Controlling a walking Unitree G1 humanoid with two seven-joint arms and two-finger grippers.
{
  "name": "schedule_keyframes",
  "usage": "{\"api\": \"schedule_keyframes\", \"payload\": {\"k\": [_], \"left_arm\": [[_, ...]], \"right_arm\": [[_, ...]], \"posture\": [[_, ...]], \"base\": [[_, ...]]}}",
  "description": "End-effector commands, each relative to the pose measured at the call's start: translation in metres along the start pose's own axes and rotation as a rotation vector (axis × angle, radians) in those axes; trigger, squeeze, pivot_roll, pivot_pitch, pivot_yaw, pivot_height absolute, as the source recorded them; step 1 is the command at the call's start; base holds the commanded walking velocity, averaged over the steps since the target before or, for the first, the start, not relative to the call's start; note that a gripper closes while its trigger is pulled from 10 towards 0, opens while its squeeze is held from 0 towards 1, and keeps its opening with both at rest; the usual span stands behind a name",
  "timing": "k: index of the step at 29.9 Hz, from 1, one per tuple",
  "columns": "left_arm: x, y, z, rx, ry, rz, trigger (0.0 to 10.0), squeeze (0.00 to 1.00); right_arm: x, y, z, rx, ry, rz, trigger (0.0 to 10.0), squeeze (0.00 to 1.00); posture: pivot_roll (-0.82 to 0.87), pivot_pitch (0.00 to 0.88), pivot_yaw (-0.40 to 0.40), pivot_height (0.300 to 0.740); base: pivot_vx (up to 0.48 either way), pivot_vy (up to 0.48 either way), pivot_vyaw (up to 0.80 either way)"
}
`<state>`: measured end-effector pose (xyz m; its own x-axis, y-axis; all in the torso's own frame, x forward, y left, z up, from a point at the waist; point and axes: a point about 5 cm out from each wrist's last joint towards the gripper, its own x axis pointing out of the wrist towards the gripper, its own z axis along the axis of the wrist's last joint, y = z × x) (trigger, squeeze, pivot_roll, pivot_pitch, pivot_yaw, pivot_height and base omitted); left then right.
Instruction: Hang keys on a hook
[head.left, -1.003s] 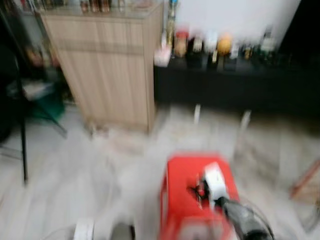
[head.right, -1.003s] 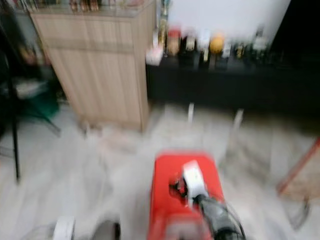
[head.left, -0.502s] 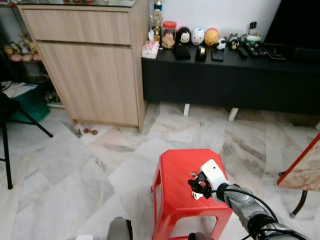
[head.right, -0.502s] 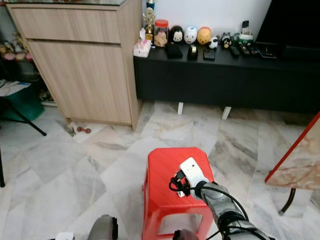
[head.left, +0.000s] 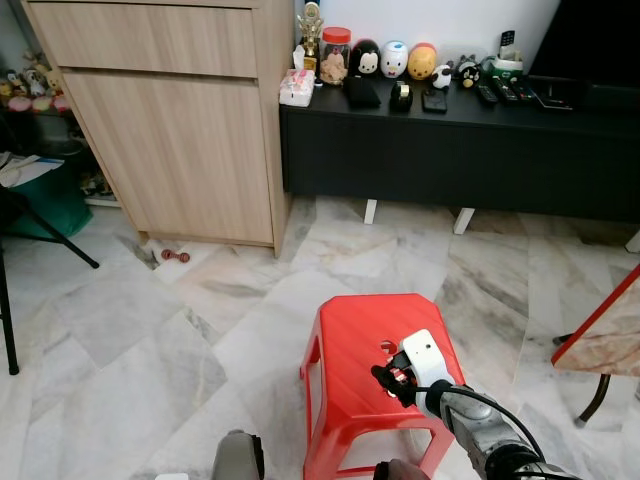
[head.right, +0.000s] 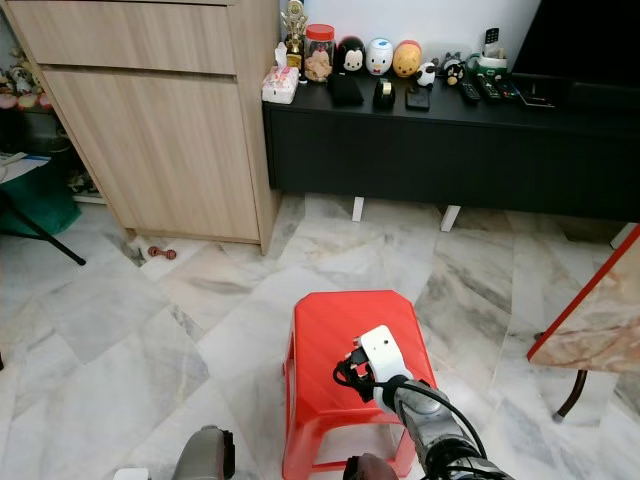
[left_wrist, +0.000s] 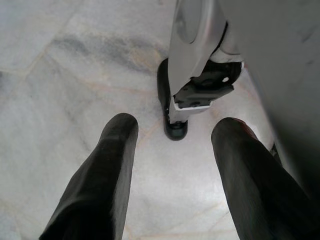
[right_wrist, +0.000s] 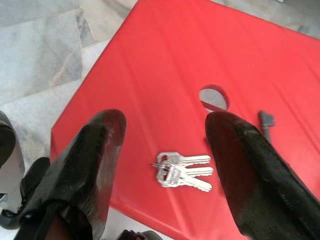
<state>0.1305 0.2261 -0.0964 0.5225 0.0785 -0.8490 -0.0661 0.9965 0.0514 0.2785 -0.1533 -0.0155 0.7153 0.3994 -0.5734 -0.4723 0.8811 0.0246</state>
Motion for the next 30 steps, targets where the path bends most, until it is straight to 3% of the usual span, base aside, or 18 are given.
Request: {"api": "schedule_keyframes", "payload": {"k": [1, 13, 22, 30], "left_arm": [[0.001, -0.007, -0.002, 0.021, 0.010, -0.018, 10.0, 0.00], [0.001, -0.008, 0.001, 0.024, 0.004, -0.020, 10.0, 0.00], [0.000, -0.006, -0.001, 0.027, 0.005, -0.025, 10.0, 0.00], [-0.002, -0.002, -0.009, 0.028, 0.019, -0.024, 10.0, 0.00]], "right_arm": [[-0.001, -0.005, 0.003, -0.012, -0.006, -0.016, 10.0, 0.00], [-0.001, -0.008, 0.010, -0.031, -0.018, -0.007, 10.0, 0.00], [-0.003, -0.006, 0.005, -0.054, -0.006, 0.051, 10.0, 0.00], [-0.009, -0.002, -0.006, -0.207, 0.080, 0.212, 10.0, 0.00]], "posture": [[0.05, 0.087, -0.077, 0.636], [0.06, 0.078, -0.077, 0.636], [0.06, 0.062, -0.079, 0.636], [0.06, 0.054, -0.085, 0.636]], "base": [[0.270, 0.000, 0.00], [0.280, 0.000, 0.00], [0.000, 0.000, 0.00], [0.000, 0.000, 0.00]]}}
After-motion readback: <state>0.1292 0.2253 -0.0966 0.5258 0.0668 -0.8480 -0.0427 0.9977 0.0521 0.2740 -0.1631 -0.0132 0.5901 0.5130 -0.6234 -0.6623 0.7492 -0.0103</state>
